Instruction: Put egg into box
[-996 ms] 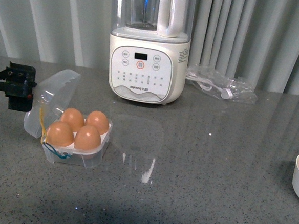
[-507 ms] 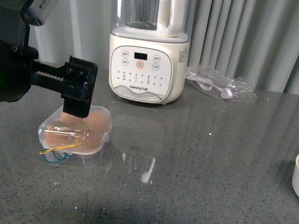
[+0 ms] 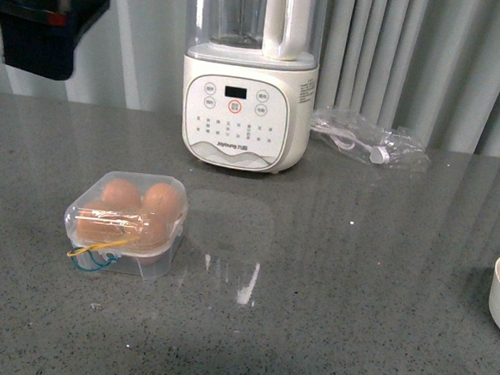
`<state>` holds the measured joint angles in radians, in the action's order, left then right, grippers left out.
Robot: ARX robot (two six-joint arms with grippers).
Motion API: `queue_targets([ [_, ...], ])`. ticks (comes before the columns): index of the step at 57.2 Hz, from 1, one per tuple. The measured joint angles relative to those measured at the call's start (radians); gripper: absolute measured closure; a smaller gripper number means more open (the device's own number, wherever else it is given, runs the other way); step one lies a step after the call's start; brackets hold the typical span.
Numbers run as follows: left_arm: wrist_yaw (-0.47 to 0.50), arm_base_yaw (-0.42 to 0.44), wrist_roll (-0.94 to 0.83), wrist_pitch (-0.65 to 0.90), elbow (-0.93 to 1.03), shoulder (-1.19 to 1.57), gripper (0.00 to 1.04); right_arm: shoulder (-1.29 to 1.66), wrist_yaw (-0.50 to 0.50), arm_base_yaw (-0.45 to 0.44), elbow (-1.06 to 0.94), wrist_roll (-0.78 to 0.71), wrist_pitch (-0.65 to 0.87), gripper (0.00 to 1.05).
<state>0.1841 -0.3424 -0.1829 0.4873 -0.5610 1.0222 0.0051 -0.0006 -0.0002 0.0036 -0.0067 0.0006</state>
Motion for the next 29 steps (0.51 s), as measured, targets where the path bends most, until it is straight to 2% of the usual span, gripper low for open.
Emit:
queue_targets([
  [18, 0.063, 0.007, 0.013, -0.175, 0.068, -0.275, 0.08, 0.0, 0.0, 0.0, 0.0, 0.0, 0.0, 0.07],
  [20, 0.108, 0.011, 0.05, -0.222, 0.071, -0.299, 0.15, 0.0, 0.0, 0.0, 0.0, 0.0, 0.0, 0.07],
  [22, 0.113, 0.019, 0.082, -0.239, 0.086, -0.319, 0.2, 0.0, 0.0, 0.0, 0.0, 0.0, 0.0, 0.07],
  [29, 0.074, 0.073, 0.147, -0.234, 0.18, -0.388, 0.41, 0.0, 0.0, 0.0, 0.0, 0.0, 0.0, 0.07],
])
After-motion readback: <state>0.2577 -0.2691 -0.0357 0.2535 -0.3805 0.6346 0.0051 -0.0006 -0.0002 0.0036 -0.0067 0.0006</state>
